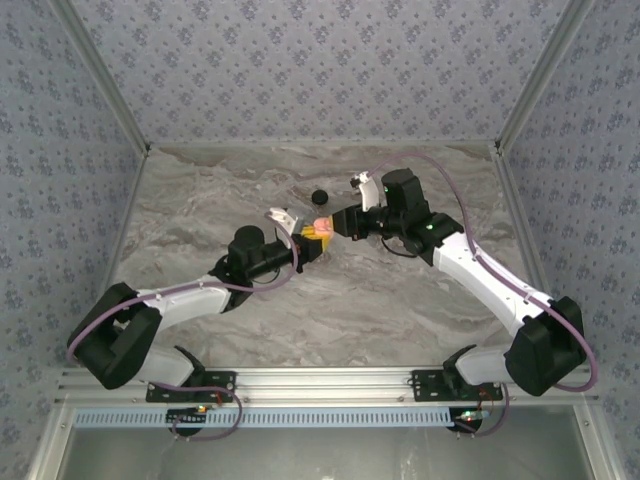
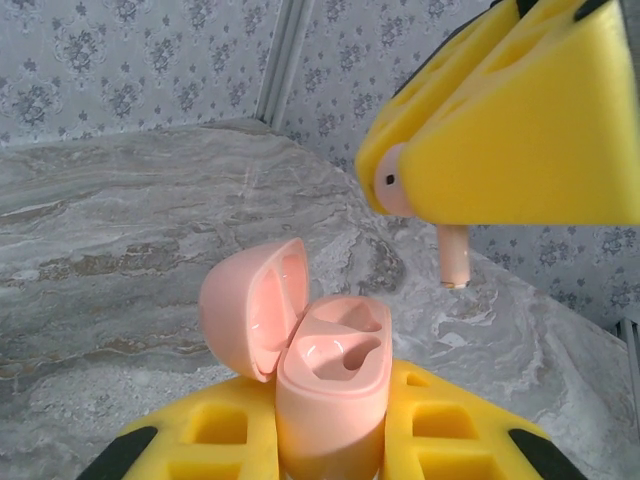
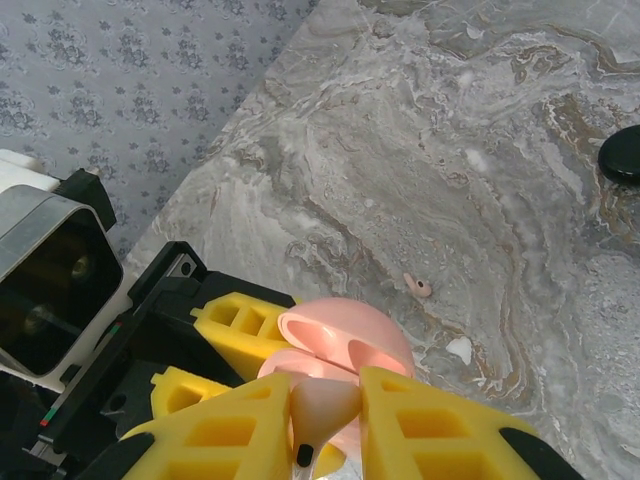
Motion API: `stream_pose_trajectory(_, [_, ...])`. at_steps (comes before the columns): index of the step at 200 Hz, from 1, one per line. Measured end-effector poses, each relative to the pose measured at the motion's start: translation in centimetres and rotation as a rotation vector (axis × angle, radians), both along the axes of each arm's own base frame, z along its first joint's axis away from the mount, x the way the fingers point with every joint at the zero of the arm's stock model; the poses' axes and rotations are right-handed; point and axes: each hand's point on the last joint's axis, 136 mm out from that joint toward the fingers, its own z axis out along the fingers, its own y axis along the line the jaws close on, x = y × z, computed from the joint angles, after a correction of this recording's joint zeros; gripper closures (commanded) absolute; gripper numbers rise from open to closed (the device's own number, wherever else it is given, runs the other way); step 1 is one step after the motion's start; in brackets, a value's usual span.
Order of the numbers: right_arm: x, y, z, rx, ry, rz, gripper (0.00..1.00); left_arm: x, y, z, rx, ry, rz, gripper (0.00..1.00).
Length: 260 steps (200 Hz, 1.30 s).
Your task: Insert wireless bluetooth earbuds into charging case
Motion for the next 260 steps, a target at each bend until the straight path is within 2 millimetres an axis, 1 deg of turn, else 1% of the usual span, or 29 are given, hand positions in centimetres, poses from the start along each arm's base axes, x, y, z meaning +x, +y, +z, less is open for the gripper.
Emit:
stream_pose_trajectory(110, [-0.1,0.3,0.1,0.000,-0.007,0.010,0.78,-0.2,-0.1,-0.1,0.006,0.007,-0.005,0.82])
stream_pose_trajectory(169, [0.2,0.5,-0.3,-0.012,-0.002,0.002,0.78,-0.3,-0.3,0.2,0.001,0.001,-0.013,0.82])
stream_pose_trajectory(219, [0.5,0.6,-0.5,-0.020,-0.005,-0.006,0.78,-0.5,-0.2,0.9,-0.012,-0.013,-0.016,0.82])
stream_pose_trajectory(260, [0.5,0.6,-0.6,-0.032,-0.014,-0.012,0.78,-0.5,-0.2,0.9,-0.011,-0.011,-0.015,0.82])
